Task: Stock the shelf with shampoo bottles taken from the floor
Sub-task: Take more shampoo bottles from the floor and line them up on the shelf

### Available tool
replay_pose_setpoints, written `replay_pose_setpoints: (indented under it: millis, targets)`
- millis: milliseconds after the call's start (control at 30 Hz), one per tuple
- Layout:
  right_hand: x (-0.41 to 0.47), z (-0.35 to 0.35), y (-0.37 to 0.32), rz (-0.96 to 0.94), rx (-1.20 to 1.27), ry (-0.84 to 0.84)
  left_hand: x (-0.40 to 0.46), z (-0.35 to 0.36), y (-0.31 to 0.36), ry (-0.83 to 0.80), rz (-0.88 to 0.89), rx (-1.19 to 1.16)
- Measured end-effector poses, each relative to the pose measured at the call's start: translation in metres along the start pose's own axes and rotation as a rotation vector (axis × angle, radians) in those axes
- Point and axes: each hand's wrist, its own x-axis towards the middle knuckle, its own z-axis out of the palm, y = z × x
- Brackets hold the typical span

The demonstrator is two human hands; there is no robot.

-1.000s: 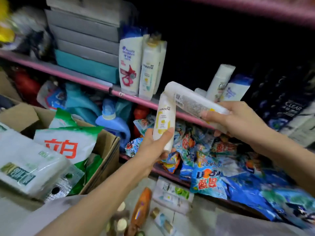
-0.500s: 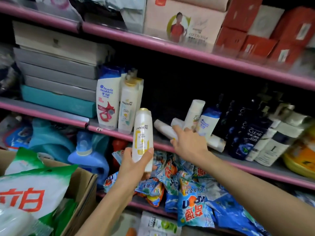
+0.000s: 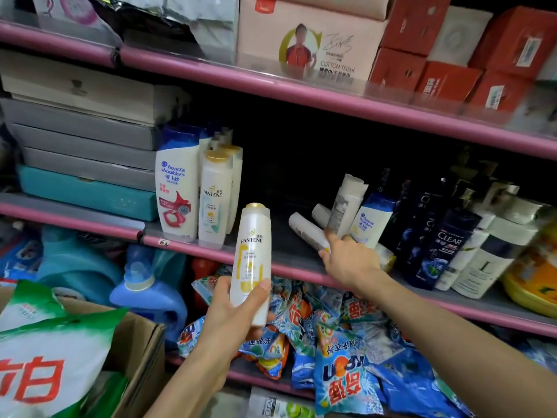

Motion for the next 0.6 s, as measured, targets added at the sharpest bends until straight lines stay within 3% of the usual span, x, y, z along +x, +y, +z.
replay_pose_setpoints:
  millis: [367,500,533,600]
  targets:
    - [0.013,0.011,0.017,0.131,-0.017,-0.131,0.007,0.003,0.002,-0.042,0.033,0.01]
    - [0.014,-0.006,0.011,0.161,-0.034,-0.296,0.005,0.005,0.005,-0.103,0.057,0.029]
    - [0.013,-0.013,0.007,0.127,-0.098,-0.275,0.005,0.005,0.005,-0.121,0.063,0.034]
    - [0.01,-0.03,-0.002,-0.008,-0.067,-0.066,0.005,0.005,0.006,-0.153,0.078,0.038]
